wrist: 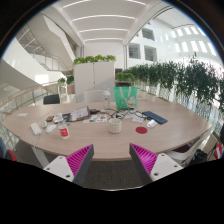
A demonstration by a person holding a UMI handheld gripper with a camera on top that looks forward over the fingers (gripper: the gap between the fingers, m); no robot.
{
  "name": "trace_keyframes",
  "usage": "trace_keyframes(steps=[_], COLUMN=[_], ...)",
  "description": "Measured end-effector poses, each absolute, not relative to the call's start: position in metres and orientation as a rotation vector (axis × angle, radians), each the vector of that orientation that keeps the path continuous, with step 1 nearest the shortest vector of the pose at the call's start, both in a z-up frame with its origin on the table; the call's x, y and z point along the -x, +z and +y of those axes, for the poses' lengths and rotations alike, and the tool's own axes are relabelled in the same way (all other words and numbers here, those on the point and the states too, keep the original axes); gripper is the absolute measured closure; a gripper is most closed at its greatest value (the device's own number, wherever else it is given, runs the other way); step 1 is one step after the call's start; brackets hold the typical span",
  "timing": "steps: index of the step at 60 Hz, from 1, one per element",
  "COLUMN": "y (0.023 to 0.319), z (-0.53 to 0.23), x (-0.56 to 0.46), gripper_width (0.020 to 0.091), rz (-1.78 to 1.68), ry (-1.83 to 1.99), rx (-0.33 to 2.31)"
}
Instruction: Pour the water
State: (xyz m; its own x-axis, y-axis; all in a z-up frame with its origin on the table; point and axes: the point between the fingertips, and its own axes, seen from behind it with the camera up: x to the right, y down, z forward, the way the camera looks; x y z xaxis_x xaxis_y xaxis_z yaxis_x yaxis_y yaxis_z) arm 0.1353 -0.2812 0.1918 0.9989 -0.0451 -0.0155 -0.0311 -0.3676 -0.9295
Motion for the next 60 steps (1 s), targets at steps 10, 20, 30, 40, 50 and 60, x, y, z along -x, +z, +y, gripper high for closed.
trace_keyframes(steps=[10,20,30,40,50,60], y=[0.189,0.177,0.162,0.139,0.12,0.098], z=[-0.311,-0.316,-0.281,-0.206,-0.107,-0.015], x=[-0.073,-0.029,0.046,0.13,0.186,0.196], gripper_width=[0.0272,0.0275,0.0274,0.0273,0.0268,0.0271], rz=[0.092,0.099,0.025,-0.078,-0.128,-0.085], ry=[-0.034,0.009,0.092,0.166,0.173,0.16], rx=[1.93,1.93,1.903,1.872,1.844,1.843])
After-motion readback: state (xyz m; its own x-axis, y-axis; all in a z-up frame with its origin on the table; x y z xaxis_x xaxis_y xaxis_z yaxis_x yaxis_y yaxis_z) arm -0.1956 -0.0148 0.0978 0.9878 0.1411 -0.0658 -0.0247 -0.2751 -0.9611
